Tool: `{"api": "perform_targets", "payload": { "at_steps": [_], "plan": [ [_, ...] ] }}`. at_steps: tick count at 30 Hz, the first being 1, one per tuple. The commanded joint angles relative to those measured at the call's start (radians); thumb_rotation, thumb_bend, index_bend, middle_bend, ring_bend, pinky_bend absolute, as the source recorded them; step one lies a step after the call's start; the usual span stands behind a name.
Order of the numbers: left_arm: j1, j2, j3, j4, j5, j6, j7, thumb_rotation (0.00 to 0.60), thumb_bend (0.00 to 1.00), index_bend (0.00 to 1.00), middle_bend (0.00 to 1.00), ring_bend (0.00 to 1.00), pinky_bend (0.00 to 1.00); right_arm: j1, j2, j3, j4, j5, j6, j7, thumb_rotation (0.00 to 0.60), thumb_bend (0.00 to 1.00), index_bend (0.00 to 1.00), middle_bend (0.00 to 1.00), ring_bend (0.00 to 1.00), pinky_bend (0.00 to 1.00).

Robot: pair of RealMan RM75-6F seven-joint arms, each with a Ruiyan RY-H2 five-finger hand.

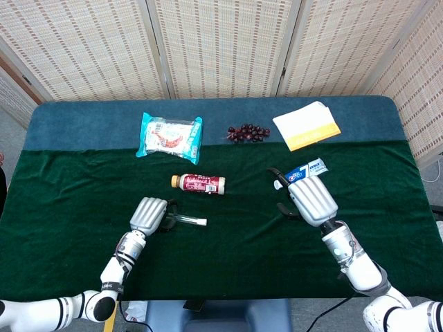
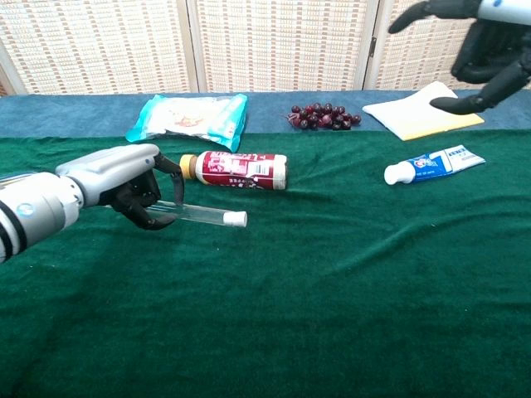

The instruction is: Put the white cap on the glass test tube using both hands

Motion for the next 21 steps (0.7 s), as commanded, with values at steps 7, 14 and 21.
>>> {"api": "perform_targets", "payload": {
  "at_steps": [7,14,21],
  "plan": [
    [-0.021,-0.038,0.005,0.044,-0.052,-0.011,0.058,0.6,0.53,0.56,1.0,1.0,0.89,-0.052,0.012,-0.01,0.065,-0.009,-0.001,0.081,0.576,0.4,0.12,0.98,1.0,1.0],
    [-0.018,-0.022,0.018,0.022,-0.06,-0.016,0.067,0.6,0.53,0.39,1.0,1.0,0.89,-0.087,0.015,-0.013,0.112,-0.002,-0.006,0.124,0.575,0.4,0.12,0.98,1.0,1.0],
    [0.025,0.083,0.038,-0.087,0.026,0.066,0.046,0.6,0.53,0.29,0.98,0.91,0.89,-0.14,0.068,-0.039,0.122,-0.007,0.007,0.122,0.572,0.4,0.12,0.8,0.94,0.99]
  ]
}}
